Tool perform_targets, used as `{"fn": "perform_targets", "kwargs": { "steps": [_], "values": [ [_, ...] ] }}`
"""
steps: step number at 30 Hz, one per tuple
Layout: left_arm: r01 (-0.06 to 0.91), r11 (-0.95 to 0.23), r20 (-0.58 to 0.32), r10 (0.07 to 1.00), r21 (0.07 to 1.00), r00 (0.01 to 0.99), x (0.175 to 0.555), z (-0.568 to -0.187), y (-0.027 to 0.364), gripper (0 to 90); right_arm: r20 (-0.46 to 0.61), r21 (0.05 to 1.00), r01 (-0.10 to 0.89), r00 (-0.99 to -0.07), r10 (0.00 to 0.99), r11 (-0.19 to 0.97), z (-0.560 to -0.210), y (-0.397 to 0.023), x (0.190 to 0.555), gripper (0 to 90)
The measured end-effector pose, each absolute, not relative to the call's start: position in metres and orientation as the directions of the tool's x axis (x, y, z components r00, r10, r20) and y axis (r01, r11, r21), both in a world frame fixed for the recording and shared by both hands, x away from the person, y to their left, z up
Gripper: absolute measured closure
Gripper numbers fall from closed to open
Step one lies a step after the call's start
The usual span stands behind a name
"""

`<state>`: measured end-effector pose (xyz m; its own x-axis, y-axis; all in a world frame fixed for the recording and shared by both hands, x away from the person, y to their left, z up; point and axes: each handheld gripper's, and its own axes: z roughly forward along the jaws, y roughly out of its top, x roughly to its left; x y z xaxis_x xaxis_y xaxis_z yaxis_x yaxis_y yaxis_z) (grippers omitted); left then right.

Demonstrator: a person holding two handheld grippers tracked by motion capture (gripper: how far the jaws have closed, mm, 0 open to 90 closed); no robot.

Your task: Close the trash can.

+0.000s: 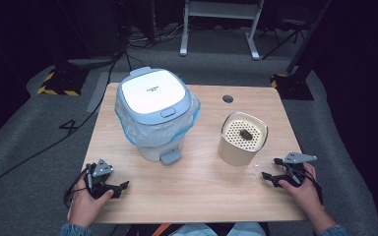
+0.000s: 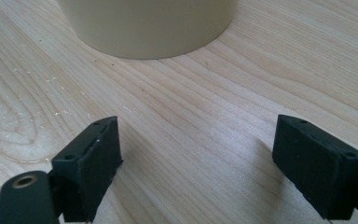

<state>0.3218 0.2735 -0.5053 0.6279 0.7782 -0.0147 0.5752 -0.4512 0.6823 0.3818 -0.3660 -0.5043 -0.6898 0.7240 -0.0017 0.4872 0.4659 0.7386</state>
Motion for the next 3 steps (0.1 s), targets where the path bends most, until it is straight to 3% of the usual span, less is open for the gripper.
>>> {"fn": "perform_targets", "kwargs": {
  "steps": [3],
  "values": [
    [0.575,-0.453,-0.015,0.777,0.681,0.630,0.3220,-0.5054,0.2735,8.8,-0.002,0.739,0.487,-0.690,0.724,0.466,-0.5043,-0.3660,0.3818,15.4]
  ]
}}
